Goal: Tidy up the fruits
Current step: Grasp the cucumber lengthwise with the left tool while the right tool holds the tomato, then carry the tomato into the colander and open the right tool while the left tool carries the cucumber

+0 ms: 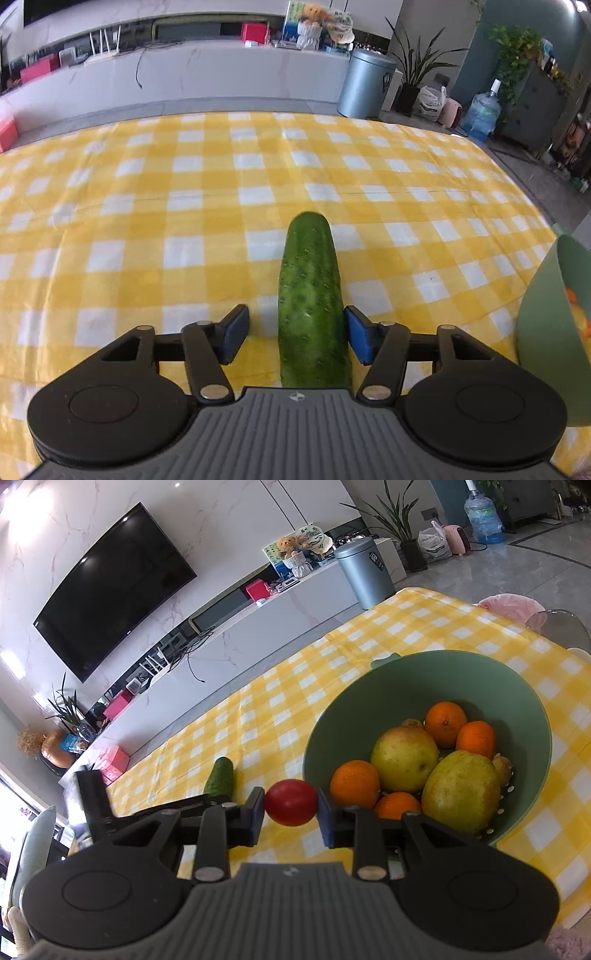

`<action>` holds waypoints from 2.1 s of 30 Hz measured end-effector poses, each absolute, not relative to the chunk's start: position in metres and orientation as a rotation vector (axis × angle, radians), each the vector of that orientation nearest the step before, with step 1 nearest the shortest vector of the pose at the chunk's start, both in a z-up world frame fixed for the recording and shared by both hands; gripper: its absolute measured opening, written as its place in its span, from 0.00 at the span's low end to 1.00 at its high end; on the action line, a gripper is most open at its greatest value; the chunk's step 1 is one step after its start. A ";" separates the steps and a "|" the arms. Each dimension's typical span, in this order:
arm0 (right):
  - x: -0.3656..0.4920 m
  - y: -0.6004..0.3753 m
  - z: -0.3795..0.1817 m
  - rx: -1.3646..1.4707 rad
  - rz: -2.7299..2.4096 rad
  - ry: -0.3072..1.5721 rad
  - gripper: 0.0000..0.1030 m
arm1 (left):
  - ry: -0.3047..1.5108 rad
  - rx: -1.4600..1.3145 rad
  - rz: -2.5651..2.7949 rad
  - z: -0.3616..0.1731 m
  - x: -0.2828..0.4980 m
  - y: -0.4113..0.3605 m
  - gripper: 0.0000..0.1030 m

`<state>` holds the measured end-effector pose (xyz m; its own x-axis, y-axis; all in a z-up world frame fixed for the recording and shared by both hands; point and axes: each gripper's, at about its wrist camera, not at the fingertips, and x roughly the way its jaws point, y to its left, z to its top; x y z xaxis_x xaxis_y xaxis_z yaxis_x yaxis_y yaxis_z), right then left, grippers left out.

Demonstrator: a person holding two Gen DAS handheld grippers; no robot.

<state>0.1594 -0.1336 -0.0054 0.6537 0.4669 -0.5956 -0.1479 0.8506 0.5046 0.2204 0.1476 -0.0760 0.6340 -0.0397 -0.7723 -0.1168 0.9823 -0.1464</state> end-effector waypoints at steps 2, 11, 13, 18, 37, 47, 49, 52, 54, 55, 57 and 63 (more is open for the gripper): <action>0.159 -0.136 -0.005 0.438 0.363 0.784 0.26 | 0.903 -0.120 0.049 -0.076 0.223 0.136 0.62; 0.173 -0.195 0.013 0.568 0.299 0.714 0.27 | 0.904 -0.134 0.062 -0.073 0.219 0.129 0.41; 0.185 -0.202 0.010 0.612 0.292 0.726 0.27 | 0.917 -0.203 0.038 -0.071 0.216 0.133 0.40; 0.202 -0.211 -0.010 0.611 0.202 0.764 0.27 | 0.804 -0.211 -0.050 -0.048 0.197 0.120 0.40; 0.192 -0.235 -0.018 0.630 0.129 0.688 0.58 | 0.726 -0.295 -0.353 0.008 0.187 0.038 0.41; 0.166 -0.274 -0.004 0.716 0.106 0.528 0.63 | 0.815 -0.198 -0.363 -0.011 0.218 -0.029 0.41; 0.167 -0.277 -0.007 0.719 0.106 0.545 0.63 | 0.835 -0.198 -0.351 -0.018 0.220 -0.035 0.41; 0.165 -0.280 -0.009 0.728 0.111 0.553 0.63 | 0.848 -0.160 -0.323 -0.025 0.222 -0.044 0.41; 0.164 -0.283 -0.011 0.743 0.116 0.551 0.63 | 0.866 -0.147 -0.298 -0.031 0.223 -0.048 0.41; 0.164 -0.285 -0.012 0.751 0.116 0.551 0.63 | 0.863 -0.149 -0.294 -0.031 0.221 -0.048 0.41; 0.164 -0.287 -0.014 0.762 0.114 0.555 0.63 | 0.859 -0.140 -0.286 -0.031 0.219 -0.050 0.41; 0.162 -0.287 -0.016 0.763 0.112 0.580 0.63 | 0.828 -0.110 -0.307 -0.022 0.203 -0.057 0.44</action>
<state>0.1624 -0.2869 -0.0158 0.8387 0.2999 -0.4547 0.1093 0.7252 0.6798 0.2027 -0.0569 -0.0219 0.6349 -0.3110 -0.7072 0.2256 0.9501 -0.2153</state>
